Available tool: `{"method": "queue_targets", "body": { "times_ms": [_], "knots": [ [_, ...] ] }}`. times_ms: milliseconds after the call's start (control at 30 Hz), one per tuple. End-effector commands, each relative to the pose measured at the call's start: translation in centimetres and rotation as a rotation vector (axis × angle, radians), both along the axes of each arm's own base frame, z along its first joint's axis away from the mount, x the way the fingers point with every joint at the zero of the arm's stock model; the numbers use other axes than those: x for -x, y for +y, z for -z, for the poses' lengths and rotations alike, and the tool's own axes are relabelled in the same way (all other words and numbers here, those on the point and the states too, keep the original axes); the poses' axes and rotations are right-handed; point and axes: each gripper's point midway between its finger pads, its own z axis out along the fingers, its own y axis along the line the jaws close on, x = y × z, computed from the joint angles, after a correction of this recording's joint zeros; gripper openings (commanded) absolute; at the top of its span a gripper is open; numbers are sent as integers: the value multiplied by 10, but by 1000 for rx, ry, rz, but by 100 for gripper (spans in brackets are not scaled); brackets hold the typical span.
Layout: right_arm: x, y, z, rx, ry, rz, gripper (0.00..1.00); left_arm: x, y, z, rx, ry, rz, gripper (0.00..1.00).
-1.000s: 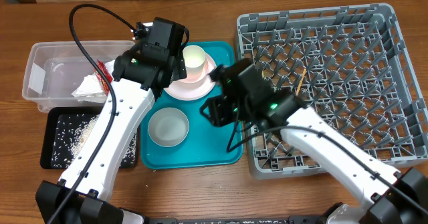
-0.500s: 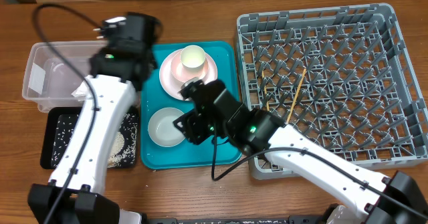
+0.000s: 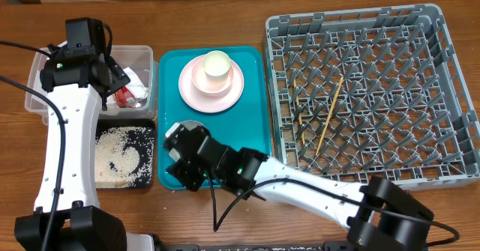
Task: Sort waste into correct bins and load items into the dishwasher
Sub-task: 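Move the right gripper left to the grey bowl on the teal tray, then grasp the rim of the grey bowl with the right gripper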
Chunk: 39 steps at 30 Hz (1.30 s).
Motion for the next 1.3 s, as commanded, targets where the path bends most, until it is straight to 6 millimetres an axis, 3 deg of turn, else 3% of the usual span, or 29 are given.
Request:
{"method": "queue_targets", "body": {
  "times_ms": [0, 467, 667, 967, 1267],
  "knots": [
    [-5, 0, -1, 27, -95, -26, 51, -4, -5, -11, 38, -50, 1, 100],
    [-4, -3, 55, 142, -75, -68, 51, -4, -5, -11, 38, -50, 1, 100],
    [-4, -4, 58, 148, -72, -67, 45, -4, -5, -11, 38, -50, 1, 100],
    [-3, -6, 75, 180, -55, -69, 45, -4, -5, -11, 38, -50, 1, 100],
    [-3, -9, 78, 197, -48, -66, 46, -4, -5, -11, 38, -50, 1, 100]
  ]
}}
